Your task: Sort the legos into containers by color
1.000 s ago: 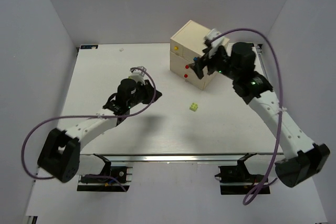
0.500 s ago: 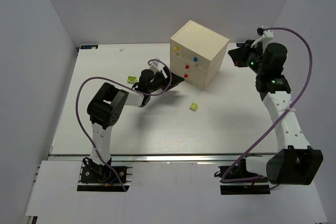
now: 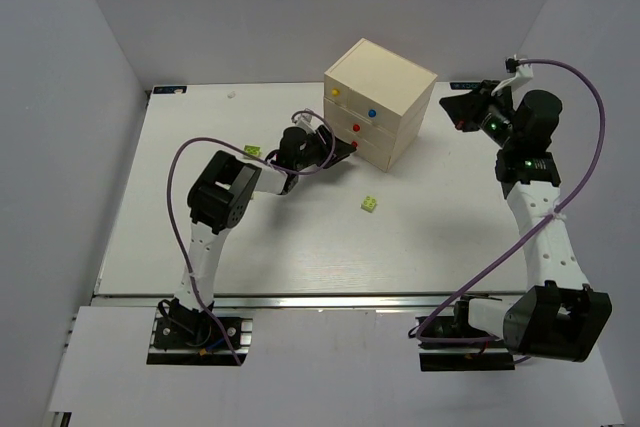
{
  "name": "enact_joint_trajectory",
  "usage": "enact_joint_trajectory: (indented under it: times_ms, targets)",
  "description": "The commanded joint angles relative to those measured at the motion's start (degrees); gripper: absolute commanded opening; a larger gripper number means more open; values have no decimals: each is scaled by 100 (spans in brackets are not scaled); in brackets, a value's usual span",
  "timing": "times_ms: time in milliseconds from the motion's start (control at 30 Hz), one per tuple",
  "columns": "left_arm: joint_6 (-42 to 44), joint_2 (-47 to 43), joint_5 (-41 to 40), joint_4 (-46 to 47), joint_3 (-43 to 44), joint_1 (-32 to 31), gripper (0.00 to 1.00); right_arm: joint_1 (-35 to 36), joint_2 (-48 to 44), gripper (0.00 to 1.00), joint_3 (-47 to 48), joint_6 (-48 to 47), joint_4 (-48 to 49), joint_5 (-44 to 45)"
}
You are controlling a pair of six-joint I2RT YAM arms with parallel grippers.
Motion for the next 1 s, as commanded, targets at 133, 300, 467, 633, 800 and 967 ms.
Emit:
enact_joint_trajectory:
  times_ms: [133, 300, 467, 633, 800, 967]
  targets:
    - [-55, 199, -201, -136, 515, -27, 50, -126, -193, 0, -156, 125, 386, -226]
    - [-38, 393, -245, -320, 735, -27, 50, -187, -246, 0, -253, 142, 412, -313]
    - [-55, 490, -227, -294, 875, -27, 50, -232, -307, 0, -297, 142, 439, -340]
    - [-56, 578, -262, -443, 1086, -27, 48, -302, -325, 0, -341, 160, 448, -410]
    - [-47, 613, -271, -513, 1201, -27, 43, -363, -351, 0, -367, 212, 474, -471]
    - [-73, 631, -271, -478, 1183, -27, 34, -407, -352, 0, -411, 239, 518, -516]
